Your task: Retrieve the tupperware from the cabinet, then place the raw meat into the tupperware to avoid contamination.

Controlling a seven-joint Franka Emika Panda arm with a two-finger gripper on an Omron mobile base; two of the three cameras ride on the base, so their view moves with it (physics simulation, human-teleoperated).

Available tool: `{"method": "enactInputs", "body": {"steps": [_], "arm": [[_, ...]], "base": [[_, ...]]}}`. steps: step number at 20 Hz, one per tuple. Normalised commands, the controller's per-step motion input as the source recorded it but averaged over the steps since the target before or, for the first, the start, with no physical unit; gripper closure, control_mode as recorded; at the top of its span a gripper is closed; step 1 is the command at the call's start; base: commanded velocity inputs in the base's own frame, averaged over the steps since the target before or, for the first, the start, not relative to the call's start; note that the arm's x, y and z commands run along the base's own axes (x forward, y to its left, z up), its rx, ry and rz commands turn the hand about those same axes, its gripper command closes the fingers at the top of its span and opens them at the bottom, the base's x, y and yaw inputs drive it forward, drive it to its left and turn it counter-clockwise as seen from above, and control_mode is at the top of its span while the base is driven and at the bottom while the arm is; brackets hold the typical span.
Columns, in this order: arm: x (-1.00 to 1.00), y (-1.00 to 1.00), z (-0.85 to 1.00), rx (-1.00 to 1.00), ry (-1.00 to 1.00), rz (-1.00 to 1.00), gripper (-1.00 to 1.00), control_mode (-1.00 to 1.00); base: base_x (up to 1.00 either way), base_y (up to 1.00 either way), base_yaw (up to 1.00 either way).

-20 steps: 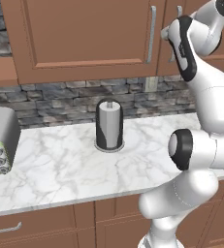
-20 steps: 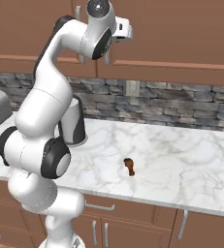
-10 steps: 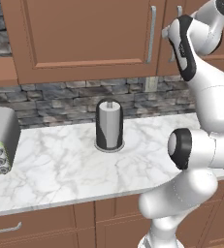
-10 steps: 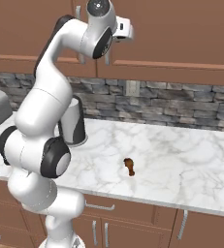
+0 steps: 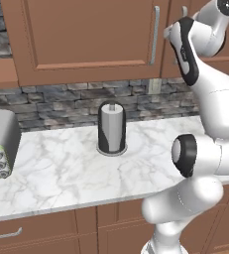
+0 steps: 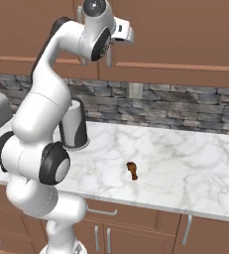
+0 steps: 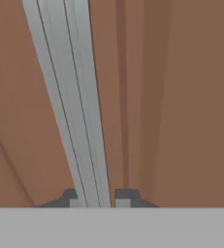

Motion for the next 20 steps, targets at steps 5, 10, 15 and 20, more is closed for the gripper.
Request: {"method": "enactInputs", "body": {"steps": [5,10,15,20], "arm": [[-0.22,-0.35,-0.07,0.13,0.05,0.00,1.00,-1.00],[-0.31,-0.28,-0.03,0.04,0.00,0.12,1.00,-1.00],[-0.22,-0.20,-0.03,-0.01,-0.04,0.19,1.00,-1.00],[-0.20,-0.32,-0.06,-0.02,-0.11,0.14,1.00,-1.00]], "base": [[0.00,0.00,0.00],[0.00,0.00,0.00],[0.00,0.00,0.00],[0.00,0.00,0.00]]}}
